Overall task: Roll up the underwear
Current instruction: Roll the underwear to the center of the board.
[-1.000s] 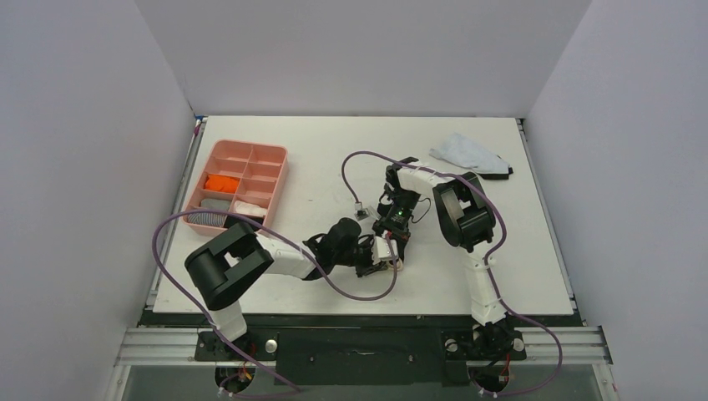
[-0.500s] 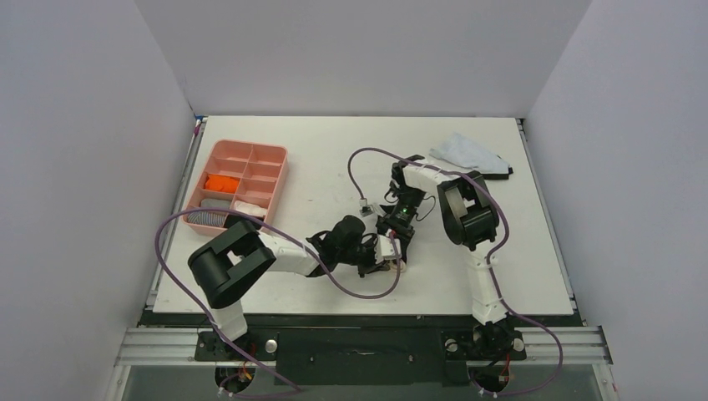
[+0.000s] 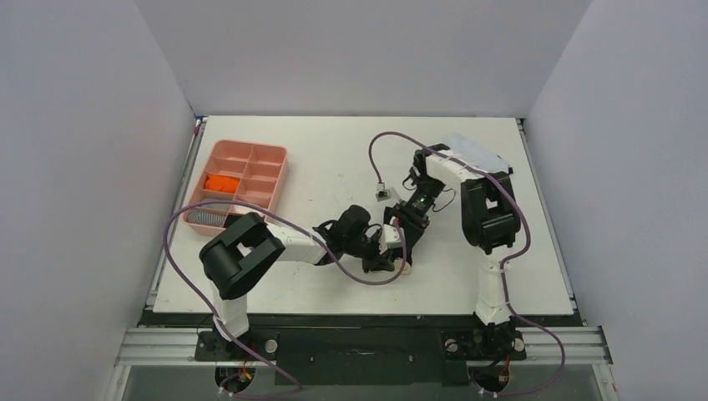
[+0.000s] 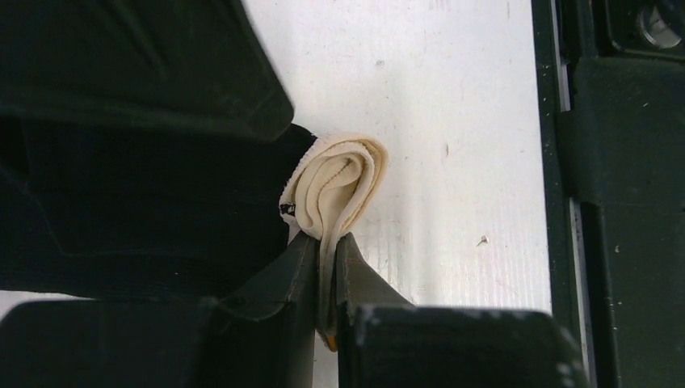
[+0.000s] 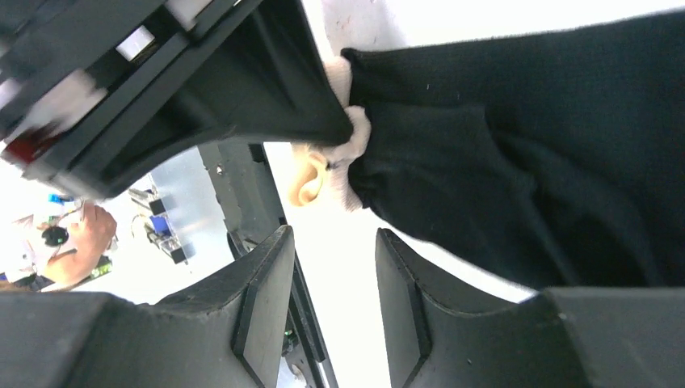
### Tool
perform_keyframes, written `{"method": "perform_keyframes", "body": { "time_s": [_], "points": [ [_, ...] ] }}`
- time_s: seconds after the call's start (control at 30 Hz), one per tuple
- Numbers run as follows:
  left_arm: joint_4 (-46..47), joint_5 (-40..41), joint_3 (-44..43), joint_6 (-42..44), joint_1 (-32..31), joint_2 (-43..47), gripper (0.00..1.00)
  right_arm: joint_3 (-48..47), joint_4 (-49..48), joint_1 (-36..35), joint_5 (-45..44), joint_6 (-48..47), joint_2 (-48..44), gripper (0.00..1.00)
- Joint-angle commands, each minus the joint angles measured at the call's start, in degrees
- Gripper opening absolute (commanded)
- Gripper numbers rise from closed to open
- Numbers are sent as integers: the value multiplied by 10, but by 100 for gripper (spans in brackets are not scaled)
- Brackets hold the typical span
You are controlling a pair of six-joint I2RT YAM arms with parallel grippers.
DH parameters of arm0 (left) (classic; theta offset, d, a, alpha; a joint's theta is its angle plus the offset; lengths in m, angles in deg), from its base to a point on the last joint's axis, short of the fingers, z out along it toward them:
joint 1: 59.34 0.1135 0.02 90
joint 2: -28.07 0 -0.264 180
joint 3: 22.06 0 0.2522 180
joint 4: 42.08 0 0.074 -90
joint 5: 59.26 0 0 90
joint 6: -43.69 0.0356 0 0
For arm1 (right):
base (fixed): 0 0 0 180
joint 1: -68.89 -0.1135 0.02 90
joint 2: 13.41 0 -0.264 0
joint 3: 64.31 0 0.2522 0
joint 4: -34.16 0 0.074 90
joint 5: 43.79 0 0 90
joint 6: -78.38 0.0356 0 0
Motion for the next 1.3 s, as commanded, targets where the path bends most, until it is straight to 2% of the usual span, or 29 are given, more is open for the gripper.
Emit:
{"method": "perform_keyframes", "body": {
  "time_s": [0.0,0.1,0.33,0.5,0.67,0.8,0.93,1.1,1.27],
  "points": [
    [-78,-51,-34,-46,20,-44,0,16,17,40,19,-14,-71,38],
    [-98,-76,-63,-75,35,-66,0,38,7,67,24,-4,-102,37],
    [-128,-144,-129,-161,68,-128,0,118,-130,110,-17,110,-202,36],
    [-184,-177,-187,-203,88,-173,0,200,-254,112,-66,195,-303,43],
    [-245,-200,-250,-233,96,-214,0,293,-349,101,-131,233,-404,48],
    [-270,-233,-283,-278,108,-248,0,360,-419,48,-212,251,-505,51],
    [-284,-247,-307,-318,117,-276,0,416,-484,-51,-300,273,-558,54],
    [-308,-259,-354,-366,125,-317,0,450,-532,-151,-418,265,-564,56],
    [-331,-271,-388,-396,126,-350,0,460,-545,-238,-486,239,-524,57]
  ]
}}
